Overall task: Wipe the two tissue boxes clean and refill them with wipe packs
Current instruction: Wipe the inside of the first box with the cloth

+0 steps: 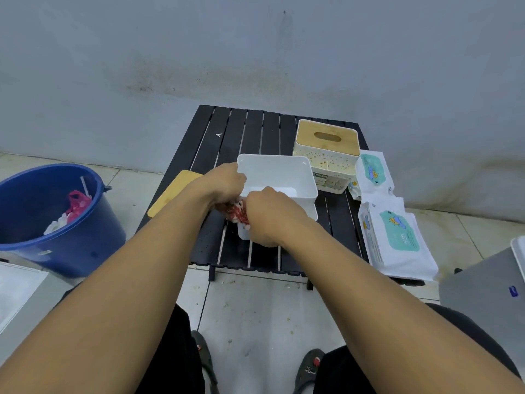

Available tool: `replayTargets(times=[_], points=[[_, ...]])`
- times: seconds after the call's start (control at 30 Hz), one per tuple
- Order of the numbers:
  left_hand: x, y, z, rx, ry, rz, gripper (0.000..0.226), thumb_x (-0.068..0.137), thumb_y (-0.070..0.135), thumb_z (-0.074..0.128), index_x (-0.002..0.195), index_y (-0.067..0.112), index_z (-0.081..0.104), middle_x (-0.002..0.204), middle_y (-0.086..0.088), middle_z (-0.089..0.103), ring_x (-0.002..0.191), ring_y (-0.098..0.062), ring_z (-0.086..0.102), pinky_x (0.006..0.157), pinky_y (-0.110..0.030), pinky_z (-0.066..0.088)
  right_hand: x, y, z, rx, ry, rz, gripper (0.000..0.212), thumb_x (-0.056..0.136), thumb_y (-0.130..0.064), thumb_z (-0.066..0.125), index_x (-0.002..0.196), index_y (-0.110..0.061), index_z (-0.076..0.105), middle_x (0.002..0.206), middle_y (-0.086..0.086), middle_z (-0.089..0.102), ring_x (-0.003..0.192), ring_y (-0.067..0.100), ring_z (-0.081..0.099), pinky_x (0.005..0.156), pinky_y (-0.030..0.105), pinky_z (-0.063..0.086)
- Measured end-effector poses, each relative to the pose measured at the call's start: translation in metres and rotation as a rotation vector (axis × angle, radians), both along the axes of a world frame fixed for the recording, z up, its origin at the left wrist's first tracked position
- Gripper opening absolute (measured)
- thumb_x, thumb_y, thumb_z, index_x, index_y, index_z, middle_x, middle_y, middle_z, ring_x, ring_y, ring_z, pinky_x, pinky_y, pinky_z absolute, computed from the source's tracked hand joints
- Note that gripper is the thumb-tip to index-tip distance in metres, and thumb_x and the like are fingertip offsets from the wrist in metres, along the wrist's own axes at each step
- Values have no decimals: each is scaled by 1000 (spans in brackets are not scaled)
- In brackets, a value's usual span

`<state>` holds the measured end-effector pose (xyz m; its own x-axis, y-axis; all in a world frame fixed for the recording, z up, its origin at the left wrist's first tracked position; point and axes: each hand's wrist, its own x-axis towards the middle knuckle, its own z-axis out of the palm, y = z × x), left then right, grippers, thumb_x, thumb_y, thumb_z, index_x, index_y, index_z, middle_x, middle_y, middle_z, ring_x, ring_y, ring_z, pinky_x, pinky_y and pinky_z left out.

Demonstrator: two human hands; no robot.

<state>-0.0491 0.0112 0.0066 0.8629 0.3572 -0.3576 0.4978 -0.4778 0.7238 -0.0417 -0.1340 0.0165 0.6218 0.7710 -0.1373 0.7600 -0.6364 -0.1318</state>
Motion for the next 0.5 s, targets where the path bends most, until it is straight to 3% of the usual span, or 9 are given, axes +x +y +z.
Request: replayTargets(times=[0.13, 0.2, 0.33, 0.5], points=[[-4, -5, 7, -91, 13, 16, 36, 94, 2, 31, 116, 2, 60, 87, -30, 71, 64, -42, 70, 70, -62, 63, 6, 9, 2, -81, 26, 18, 32, 88, -24, 65, 70, -22, 38, 75, -1, 44, 62, 15, 44, 56, 29, 40], [-7, -6, 10, -100, 12, 10, 38, 93, 1, 32, 117, 0, 62, 91, -33, 72, 66, -39, 70, 68, -57, 65, 4, 16, 3, -115, 26, 16, 26, 88, -20, 63, 72, -21, 43, 78, 0, 47, 64, 16, 47, 56, 30, 41], [-10, -8, 14, -109, 5, 11, 37, 97, 2, 31, 120, 4, 60, 104, -30, 71, 69, -34, 68, 58, -40, 64, 0, 21, 6, -153, 34, 2, 10, 86, -15, 64, 92, -19, 57, 85, 1, 51, 76, 21, 56, 61, 32, 46], [-9, -7, 12, -116, 10, -13, 38, 99, 6, 29, 123, 12, 58, 103, -20, 71, 75, -36, 71, 71, -52, 66, -6, 22, -13, -234, 22, 41, 23, 90, -26, 64, 110, -17, 62, 98, 1, 60, 88, 25, 61, 66, 33, 48]])
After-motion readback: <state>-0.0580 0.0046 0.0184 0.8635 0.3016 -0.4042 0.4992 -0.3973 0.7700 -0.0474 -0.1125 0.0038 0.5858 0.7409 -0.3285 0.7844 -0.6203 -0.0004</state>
